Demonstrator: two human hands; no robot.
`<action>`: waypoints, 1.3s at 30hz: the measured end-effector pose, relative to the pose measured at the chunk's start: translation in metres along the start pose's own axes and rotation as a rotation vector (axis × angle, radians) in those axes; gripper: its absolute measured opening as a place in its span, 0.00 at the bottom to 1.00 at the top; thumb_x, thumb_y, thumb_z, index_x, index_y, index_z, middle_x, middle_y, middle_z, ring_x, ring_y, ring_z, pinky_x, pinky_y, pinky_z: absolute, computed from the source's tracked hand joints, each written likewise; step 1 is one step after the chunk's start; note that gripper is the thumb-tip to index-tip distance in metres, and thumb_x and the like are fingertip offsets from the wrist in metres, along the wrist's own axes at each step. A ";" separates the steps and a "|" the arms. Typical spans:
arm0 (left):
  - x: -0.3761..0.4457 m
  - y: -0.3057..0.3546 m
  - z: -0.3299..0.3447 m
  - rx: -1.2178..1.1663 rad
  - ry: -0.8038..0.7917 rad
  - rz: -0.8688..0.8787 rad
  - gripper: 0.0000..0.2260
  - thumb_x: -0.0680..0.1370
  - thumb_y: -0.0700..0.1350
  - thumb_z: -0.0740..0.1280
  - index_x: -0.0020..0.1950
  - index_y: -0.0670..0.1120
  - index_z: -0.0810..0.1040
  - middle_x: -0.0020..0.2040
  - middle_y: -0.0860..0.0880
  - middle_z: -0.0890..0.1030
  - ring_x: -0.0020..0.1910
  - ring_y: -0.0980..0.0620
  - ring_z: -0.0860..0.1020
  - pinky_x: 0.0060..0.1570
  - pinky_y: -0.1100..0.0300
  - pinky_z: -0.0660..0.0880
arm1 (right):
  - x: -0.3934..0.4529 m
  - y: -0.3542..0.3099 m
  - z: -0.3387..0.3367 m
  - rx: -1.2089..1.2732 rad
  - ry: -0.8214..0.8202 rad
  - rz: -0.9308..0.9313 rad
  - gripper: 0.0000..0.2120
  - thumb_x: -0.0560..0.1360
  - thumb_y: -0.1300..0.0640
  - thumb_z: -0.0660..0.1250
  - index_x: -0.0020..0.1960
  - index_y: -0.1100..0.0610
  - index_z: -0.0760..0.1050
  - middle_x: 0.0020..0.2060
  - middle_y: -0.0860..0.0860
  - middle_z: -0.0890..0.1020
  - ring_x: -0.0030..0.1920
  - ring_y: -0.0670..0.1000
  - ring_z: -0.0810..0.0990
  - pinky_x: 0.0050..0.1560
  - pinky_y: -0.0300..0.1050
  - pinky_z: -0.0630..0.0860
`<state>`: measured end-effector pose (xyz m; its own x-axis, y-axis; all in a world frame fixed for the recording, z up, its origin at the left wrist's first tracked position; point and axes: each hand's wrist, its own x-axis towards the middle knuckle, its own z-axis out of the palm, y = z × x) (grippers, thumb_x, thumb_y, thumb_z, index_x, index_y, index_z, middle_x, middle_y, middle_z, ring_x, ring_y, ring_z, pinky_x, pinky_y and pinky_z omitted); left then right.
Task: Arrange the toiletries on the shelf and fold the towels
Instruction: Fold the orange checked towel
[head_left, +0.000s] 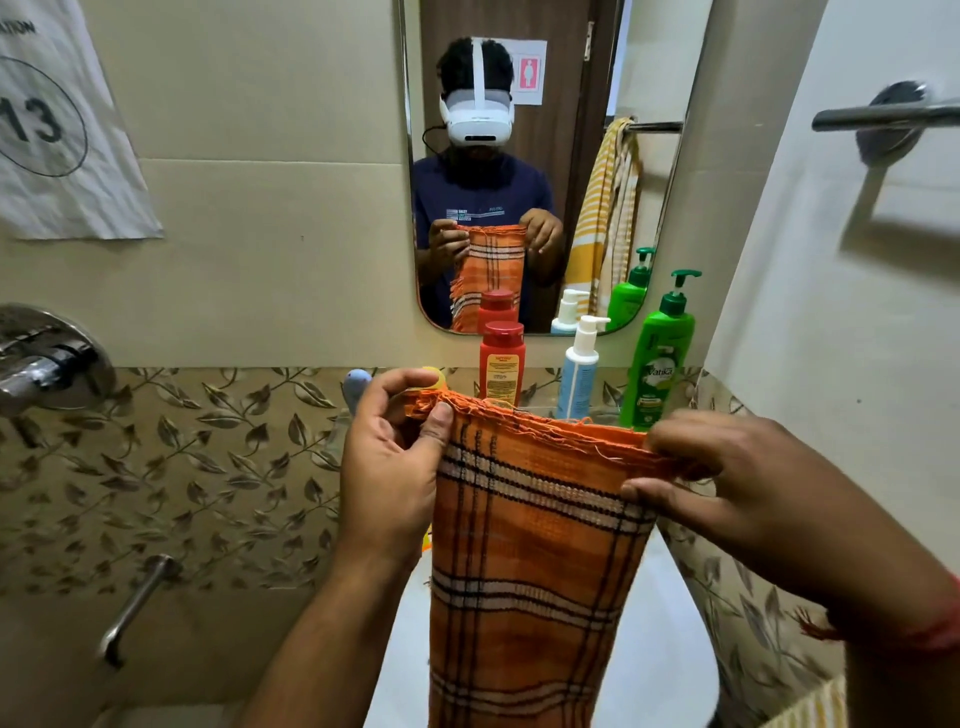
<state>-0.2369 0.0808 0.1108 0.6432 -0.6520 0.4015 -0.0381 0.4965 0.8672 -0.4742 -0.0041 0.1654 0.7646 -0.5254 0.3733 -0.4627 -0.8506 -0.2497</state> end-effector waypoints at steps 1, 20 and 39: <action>0.000 0.000 0.000 0.005 0.002 0.008 0.10 0.79 0.35 0.66 0.55 0.49 0.78 0.46 0.50 0.84 0.44 0.55 0.84 0.40 0.65 0.80 | -0.001 0.000 0.002 0.040 0.035 -0.007 0.10 0.72 0.35 0.62 0.41 0.40 0.72 0.37 0.36 0.77 0.42 0.40 0.79 0.40 0.39 0.78; 0.032 0.006 -0.001 -0.338 -0.307 -0.167 0.31 0.72 0.53 0.74 0.72 0.49 0.69 0.56 0.46 0.85 0.58 0.46 0.83 0.50 0.54 0.82 | 0.019 -0.003 0.011 0.918 0.568 0.094 0.15 0.76 0.64 0.68 0.62 0.56 0.72 0.45 0.49 0.83 0.46 0.53 0.86 0.41 0.46 0.83; 0.013 -0.011 0.027 -0.206 -0.374 -0.277 0.20 0.71 0.49 0.77 0.61 0.44 0.81 0.59 0.37 0.83 0.58 0.36 0.82 0.57 0.40 0.79 | 0.000 0.032 0.090 1.369 0.272 0.328 0.17 0.65 0.61 0.78 0.53 0.52 0.84 0.53 0.57 0.86 0.56 0.63 0.83 0.49 0.50 0.82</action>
<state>-0.2489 0.0511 0.1144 0.2885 -0.9171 0.2752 0.2714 0.3540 0.8950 -0.4487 -0.0295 0.0775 0.5295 -0.8110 0.2488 0.3103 -0.0878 -0.9466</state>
